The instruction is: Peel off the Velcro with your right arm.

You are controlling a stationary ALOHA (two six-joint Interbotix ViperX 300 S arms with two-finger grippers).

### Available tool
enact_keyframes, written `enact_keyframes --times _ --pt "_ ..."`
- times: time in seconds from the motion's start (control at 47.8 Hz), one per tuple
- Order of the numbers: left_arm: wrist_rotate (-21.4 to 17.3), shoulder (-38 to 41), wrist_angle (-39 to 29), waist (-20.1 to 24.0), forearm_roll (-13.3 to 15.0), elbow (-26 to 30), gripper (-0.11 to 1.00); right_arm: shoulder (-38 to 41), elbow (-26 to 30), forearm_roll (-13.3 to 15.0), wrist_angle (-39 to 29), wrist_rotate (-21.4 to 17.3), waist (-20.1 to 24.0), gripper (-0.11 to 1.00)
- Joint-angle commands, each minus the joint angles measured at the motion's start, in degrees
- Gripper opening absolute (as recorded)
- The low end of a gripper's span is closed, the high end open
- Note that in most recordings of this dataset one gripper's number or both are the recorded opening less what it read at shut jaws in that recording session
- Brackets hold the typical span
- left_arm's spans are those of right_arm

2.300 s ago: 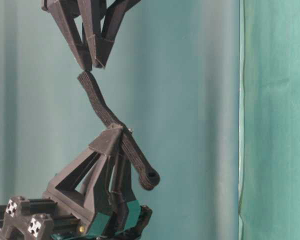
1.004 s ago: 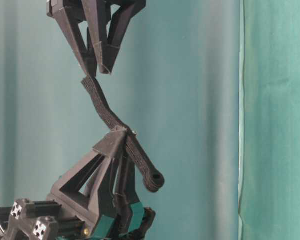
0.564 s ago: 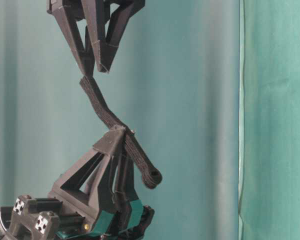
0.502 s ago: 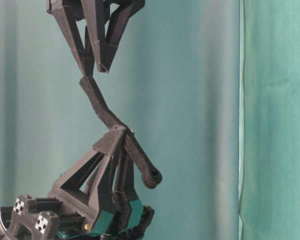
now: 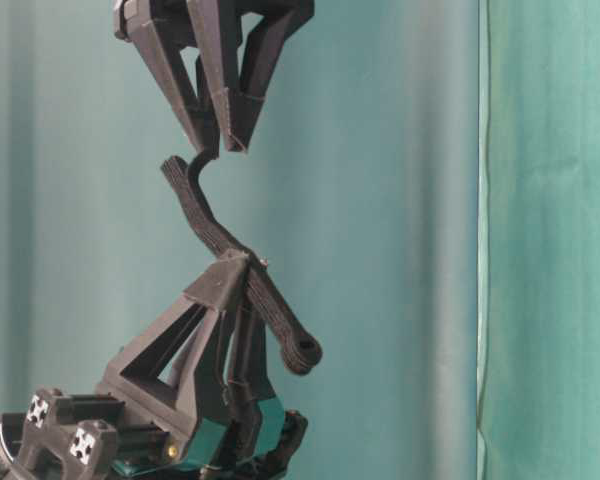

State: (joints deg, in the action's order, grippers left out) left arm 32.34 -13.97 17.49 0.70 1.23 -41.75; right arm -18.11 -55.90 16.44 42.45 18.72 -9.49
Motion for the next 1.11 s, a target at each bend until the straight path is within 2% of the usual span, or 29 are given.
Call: enact_keyframes --times 0.0,1.087 --pt "-0.1 -1.1 0.7 0.2 0.0 0.7 0.1 -0.3 1.1 -0.1 0.4 -0.2 0.0 0.06" --pt "-0.1 0.4 0.9 0.2 0.0 0.5 0.1 0.4 2.8 -0.2 1.5 -0.1 -0.9 0.06"
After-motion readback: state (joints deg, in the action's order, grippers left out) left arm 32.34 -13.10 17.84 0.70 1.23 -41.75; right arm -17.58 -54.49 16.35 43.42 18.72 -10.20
